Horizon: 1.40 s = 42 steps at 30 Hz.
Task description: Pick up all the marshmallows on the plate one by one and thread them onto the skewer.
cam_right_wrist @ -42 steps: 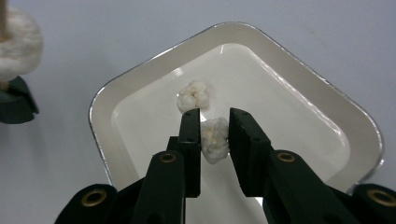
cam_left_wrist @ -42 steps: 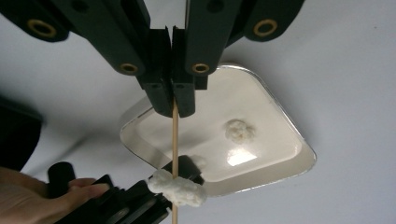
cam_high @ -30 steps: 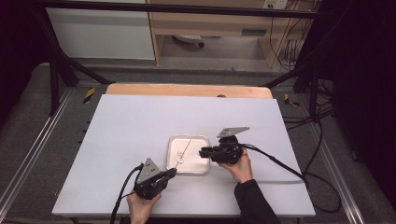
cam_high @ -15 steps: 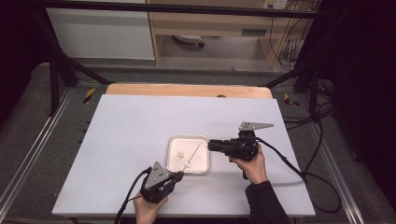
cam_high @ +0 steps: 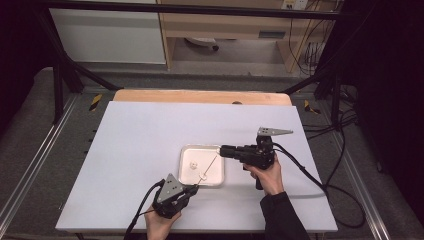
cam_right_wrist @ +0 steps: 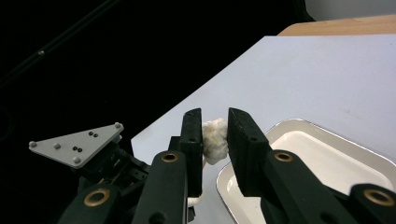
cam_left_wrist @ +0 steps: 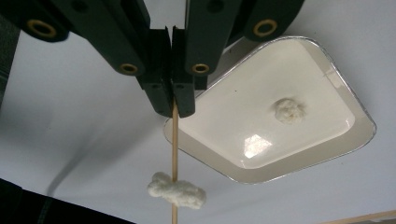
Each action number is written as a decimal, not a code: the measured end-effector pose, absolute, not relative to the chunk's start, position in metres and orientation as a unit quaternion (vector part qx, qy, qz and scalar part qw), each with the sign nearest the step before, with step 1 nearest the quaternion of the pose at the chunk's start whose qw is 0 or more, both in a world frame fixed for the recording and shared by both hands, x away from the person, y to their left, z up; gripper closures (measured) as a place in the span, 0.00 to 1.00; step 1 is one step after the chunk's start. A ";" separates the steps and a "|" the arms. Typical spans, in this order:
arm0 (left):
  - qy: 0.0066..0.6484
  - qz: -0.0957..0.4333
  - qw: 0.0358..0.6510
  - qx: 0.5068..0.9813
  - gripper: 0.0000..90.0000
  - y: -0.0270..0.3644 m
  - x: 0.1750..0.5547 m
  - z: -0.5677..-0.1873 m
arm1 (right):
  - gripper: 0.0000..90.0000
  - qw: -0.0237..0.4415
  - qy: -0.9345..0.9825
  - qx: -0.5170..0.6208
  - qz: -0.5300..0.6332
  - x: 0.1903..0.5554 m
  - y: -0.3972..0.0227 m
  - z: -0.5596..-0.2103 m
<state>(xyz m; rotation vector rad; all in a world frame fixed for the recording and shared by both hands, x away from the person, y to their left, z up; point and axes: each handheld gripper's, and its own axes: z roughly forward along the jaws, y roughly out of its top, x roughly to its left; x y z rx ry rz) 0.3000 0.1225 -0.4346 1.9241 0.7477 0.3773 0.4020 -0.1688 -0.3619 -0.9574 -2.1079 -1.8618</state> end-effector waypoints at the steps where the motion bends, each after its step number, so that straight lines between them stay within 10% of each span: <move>1: 0.309 0.157 0.498 0.795 0.98 0.122 0.300 -0.435 | 0.85 0.085 -0.708 -0.321 -0.623 0.402 -0.168 -0.362; 42: 0.311 0.161 0.458 0.817 0.98 0.111 0.305 -0.441 | 0.92 0.098 -0.734 -0.304 -0.599 0.394 -0.149 -0.383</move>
